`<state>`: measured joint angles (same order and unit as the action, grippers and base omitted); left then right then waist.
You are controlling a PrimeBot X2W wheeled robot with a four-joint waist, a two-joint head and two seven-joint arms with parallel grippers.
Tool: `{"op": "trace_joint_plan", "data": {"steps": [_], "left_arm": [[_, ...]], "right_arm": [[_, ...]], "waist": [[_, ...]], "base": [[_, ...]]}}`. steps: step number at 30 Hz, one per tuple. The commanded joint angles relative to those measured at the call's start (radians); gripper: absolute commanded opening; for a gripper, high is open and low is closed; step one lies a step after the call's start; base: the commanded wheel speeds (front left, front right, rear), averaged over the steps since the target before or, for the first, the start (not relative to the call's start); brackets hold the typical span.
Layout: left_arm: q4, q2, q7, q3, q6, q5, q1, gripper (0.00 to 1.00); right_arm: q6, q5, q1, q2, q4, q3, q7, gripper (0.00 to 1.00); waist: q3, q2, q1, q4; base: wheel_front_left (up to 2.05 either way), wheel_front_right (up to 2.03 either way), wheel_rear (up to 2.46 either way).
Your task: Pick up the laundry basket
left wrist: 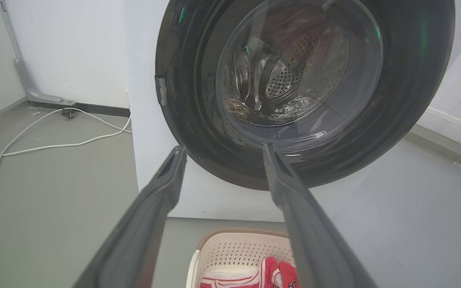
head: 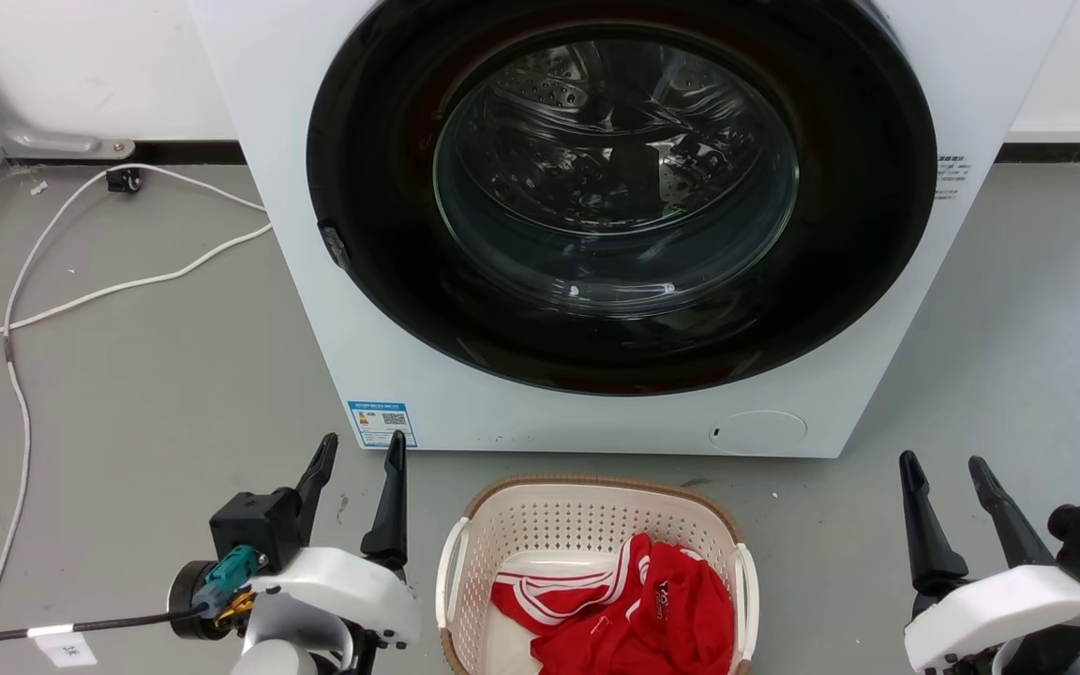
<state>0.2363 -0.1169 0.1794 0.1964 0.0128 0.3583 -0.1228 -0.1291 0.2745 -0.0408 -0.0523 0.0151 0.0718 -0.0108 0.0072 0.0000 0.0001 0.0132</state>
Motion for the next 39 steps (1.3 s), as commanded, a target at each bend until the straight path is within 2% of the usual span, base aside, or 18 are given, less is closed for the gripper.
{"op": "trace_joint_plan", "data": {"steps": [1,13,39], "left_arm": [[-0.004,-0.007,0.007,0.005,-0.005,-0.019,-0.018,1.0],[0.015,-0.012,0.033,0.026,-0.02,-0.111,-0.023,1.0],[0.046,0.011,0.082,0.021,0.002,-0.259,-0.02,1.0]], "right_arm": [[-0.002,-0.019,-0.002,0.001,-0.014,0.001,-0.002,1.0],[-0.002,-0.116,-0.019,0.002,-0.028,-0.003,-0.005,1.0],[-0.001,-0.228,-0.032,0.003,-0.026,0.0,0.04,1.0]], "waist": [[0.0,0.0,-0.0001,0.0],[-0.001,0.0,-0.0001,0.002],[-0.003,0.0,-0.0001,0.005]], "base": [[0.0,0.0,0.0],[0.0,0.0,0.0],[0.0,0.0,0.0]]}}
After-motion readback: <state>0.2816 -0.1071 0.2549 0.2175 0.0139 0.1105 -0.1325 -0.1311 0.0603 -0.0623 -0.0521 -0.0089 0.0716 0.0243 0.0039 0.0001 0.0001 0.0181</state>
